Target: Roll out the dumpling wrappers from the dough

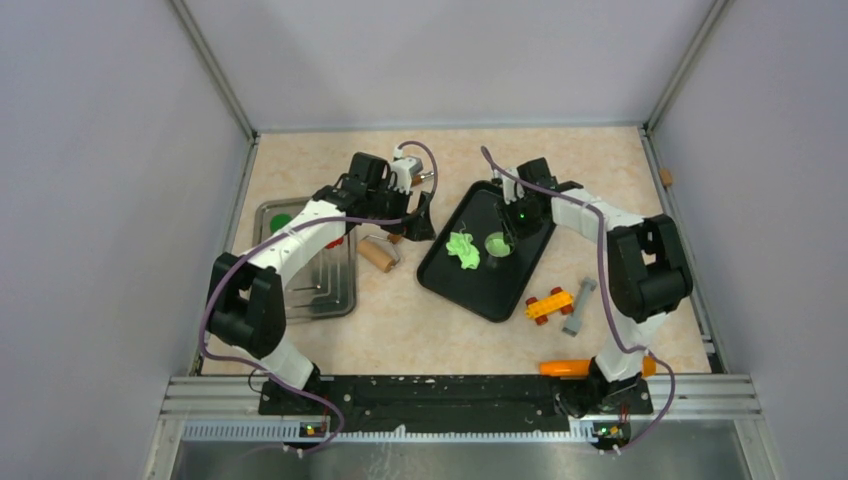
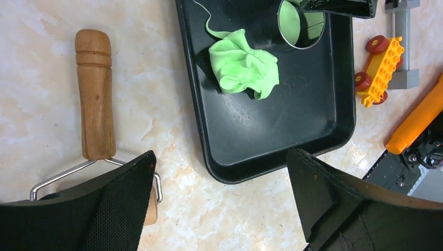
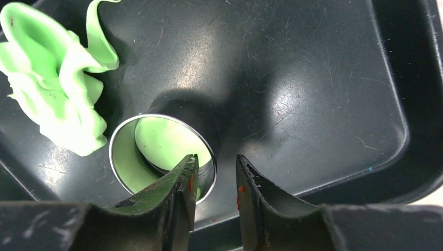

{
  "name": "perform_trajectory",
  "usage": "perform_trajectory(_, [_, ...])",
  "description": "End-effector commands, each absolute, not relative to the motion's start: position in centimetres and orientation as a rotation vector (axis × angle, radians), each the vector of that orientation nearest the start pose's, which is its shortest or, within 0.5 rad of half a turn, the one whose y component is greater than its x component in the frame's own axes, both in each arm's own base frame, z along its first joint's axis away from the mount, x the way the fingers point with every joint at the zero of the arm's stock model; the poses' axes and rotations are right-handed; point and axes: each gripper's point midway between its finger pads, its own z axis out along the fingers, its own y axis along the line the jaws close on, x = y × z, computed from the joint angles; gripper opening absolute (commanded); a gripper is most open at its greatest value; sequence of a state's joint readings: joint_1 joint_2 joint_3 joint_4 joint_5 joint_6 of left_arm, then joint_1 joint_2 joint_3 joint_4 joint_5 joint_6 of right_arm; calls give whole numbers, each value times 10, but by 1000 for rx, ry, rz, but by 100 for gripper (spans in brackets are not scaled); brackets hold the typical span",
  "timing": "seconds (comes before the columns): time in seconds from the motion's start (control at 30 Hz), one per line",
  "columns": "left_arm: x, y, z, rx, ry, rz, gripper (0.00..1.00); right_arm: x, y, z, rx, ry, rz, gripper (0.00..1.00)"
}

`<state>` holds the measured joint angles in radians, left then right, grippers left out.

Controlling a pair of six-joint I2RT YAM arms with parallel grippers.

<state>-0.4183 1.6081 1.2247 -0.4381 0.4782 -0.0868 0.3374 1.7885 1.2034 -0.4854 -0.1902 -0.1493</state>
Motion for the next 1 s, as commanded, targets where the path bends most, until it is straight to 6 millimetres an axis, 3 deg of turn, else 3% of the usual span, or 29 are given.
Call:
perform_trajectory(0.0, [342,-244,169,631,2249,-816,98,388,163,59,-691,2512,324,31])
perform_trajectory(0.1, [345,-244,168,620,2253,-816,98,390,164,56,-691,2524,321,29])
perform_trajectory(0.23, [348,-243,168,613,2252,-814,98,394,166,71,-682,2503,326,0])
perform_trajectory(0.43, [352,-243,165,601,2258,-820,98,392,173,112,-661,2432,383,0])
perform_trajectory(0.6, [355,-242,164,598,2262,-817,98,389,165,132,-621,2405,369,0])
perform_trajectory(0.83, [358,-232,158,602,2278,-750,99,413,91,137,-397,2417,239,0])
perform_trajectory(0.97, [367,-214,151,561,2318,-601,99,416,36,131,-210,2441,160,0])
